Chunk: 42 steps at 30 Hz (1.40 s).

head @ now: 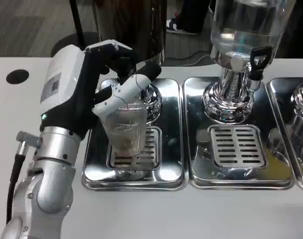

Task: Grasp the cup under the faucet to collect the drink, then remove the cup.

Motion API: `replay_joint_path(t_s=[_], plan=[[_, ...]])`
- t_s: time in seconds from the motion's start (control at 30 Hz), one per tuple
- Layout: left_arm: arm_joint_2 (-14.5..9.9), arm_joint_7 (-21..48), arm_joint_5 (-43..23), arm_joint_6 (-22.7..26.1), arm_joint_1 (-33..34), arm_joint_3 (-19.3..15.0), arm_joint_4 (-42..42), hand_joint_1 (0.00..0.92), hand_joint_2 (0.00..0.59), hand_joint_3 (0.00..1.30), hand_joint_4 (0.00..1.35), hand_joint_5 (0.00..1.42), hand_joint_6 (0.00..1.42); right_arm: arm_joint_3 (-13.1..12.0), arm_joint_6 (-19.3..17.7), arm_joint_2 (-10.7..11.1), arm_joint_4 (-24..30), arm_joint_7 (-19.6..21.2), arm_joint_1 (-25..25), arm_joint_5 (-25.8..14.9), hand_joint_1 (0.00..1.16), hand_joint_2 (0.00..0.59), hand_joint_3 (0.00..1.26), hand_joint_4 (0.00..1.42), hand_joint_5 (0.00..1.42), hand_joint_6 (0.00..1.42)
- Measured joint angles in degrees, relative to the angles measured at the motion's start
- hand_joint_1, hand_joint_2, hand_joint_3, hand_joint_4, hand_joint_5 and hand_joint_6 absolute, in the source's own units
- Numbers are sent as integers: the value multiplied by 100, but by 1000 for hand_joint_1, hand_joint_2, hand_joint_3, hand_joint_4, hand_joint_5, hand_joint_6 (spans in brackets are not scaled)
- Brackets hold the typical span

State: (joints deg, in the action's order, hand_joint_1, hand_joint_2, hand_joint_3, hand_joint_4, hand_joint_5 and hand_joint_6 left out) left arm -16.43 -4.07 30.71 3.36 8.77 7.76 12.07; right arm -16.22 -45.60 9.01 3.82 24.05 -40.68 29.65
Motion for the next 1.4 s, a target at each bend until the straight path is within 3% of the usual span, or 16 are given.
replay_joint_path(t_s=[1.4], plan=[[64, -40, 60, -17, -16, -58, 21, 0, 68, 661, 594, 545, 558, 0, 1, 0, 11, -15, 25, -25, 637, 526, 330, 276, 209, 82]])
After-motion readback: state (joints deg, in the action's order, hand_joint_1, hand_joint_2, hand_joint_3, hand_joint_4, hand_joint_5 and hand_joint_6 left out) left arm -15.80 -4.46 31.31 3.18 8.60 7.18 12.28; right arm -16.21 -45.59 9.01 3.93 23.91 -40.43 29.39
